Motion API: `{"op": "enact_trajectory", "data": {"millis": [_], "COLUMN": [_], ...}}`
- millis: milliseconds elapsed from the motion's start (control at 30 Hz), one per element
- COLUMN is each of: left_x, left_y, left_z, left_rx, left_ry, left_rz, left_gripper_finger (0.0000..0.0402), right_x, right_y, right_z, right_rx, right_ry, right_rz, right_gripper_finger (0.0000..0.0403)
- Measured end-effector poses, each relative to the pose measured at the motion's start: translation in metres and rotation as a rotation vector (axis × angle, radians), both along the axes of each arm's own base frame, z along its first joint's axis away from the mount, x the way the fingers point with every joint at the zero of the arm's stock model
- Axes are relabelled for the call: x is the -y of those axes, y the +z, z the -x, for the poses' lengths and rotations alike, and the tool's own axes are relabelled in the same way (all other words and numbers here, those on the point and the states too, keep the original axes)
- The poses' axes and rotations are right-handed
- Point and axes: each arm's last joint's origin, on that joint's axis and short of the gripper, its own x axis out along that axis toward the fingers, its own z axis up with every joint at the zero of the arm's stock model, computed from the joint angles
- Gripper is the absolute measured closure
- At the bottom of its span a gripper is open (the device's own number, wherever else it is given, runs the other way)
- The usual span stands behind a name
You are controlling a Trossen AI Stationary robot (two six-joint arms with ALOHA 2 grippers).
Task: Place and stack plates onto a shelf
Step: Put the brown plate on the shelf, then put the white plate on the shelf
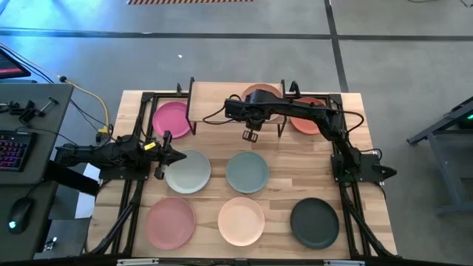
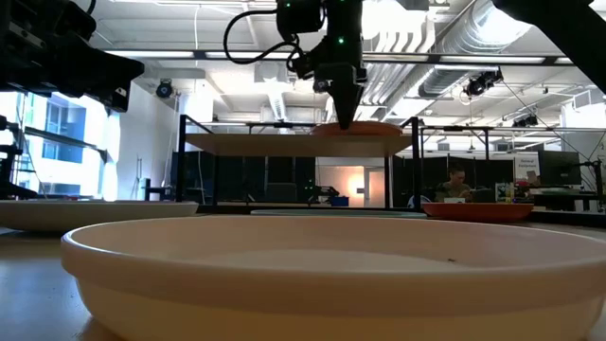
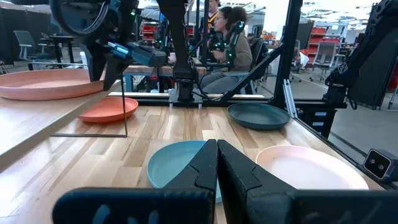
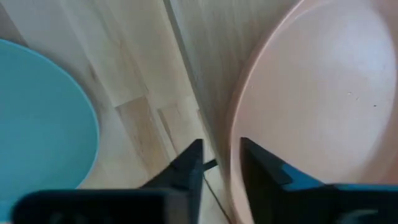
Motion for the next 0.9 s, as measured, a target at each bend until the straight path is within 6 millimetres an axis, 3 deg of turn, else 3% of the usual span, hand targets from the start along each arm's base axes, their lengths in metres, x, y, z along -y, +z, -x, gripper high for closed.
{"op": "enact_trajectory", "data": {"millis": [200, 367, 467, 567, 700, 900], "left_x": [0.0, 0.0, 0.0, 0.001, 0.001, 0.0], "left_y": [0.0, 0.0, 0.003, 0.012, 0.027, 0.038], "left_z": [0.0, 0.0, 0.0, 0.001, 0.005, 0.009], "left_rx": [0.0, 0.001, 0.029, 0.11, 0.255, 0.369], "left_ry": [0.0, 0.0, -0.001, -0.026, -0.086, -0.091], "left_rz": [0.0, 0.0, 0.012, 0.134, 0.384, 0.533], "left_gripper_finger": [0.0401, 0.0401, 0.0402, 0.0402, 0.0401, 0.0402], "right_x": [-0.003, -0.014, -0.032, -0.056, -0.085, -0.109], "right_y": [0.017, 0.066, 0.096, 0.114, 0.119, 0.095], "right_z": [0.007, 0.031, 0.05, 0.067, 0.101, 0.169], "right_rx": [0.063, 0.251, 0.371, 0.461, 0.546, 0.699], "right_ry": [0.013, -0.024, -0.026, -0.002, -0.048, -0.266], "right_rz": [-0.046, -0.038, -0.039, -0.029, 0.017, -0.05], "right_gripper_finger": [0.0225, 0.0204, 0.0204, 0.0204, 0.0204, 0.0204]}}
